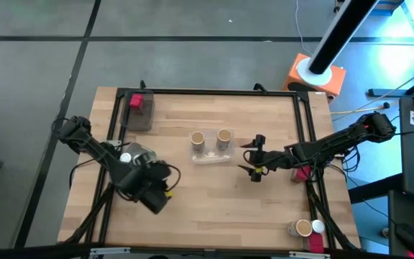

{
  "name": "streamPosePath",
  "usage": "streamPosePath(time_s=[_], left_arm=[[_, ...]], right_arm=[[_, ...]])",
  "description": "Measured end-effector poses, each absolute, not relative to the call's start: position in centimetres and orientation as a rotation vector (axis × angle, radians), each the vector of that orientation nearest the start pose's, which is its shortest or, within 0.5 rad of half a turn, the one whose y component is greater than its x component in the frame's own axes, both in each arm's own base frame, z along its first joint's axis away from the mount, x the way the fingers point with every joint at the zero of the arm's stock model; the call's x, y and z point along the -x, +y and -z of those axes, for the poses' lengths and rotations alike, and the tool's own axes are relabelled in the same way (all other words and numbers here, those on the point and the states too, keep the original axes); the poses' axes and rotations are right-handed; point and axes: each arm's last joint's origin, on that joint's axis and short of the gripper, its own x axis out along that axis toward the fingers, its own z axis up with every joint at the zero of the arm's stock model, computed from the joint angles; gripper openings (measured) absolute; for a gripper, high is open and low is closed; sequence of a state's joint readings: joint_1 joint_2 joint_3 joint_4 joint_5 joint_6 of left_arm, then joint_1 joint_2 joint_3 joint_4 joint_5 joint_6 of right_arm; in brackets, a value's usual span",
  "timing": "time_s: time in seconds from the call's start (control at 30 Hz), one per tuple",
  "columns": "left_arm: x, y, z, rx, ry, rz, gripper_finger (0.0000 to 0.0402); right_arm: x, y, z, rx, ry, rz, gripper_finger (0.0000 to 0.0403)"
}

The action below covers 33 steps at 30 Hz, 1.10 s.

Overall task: Sort spices by type
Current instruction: Put the top white seasoning bottle into the gray bin

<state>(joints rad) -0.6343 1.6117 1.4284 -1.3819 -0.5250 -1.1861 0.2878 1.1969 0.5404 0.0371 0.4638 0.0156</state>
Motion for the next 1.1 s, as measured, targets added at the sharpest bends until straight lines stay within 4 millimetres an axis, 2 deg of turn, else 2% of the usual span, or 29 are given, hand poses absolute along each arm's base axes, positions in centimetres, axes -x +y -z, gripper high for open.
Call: streamPosePath(time_s=[0.27,0.4,0.67,0.9,1.1], left_arm=[[-20.4,-16.8,-29.1,0.216,1.111,-0.798,0.0187],[-19.3,-17.6,-28.4,0.214,1.100,-0.791,0.0187],[-17.0,-18.0,-25.4,0.150,1.089,-0.861,0.0187],[-14.9,-17.1,-23.1,0.155,1.041,-0.958,0.0187],[-13.9,-16.4,-21.0,0.193,0.960,-1.012,0.0187]], right_arm=[[-22.8,5.4,-19.8,0.288,0.521,0.160,0.0365],[-22.8,5.3,-19.9,0.306,0.519,0.163,0.0365],[-22.9,5.4,-19.9,0.310,0.512,0.163,0.0365],[-22.9,5.4,-20.1,0.304,0.493,0.164,0.0365],[-22.9,5.4,-20.1,0.307,0.494,0.164,0.0365]])
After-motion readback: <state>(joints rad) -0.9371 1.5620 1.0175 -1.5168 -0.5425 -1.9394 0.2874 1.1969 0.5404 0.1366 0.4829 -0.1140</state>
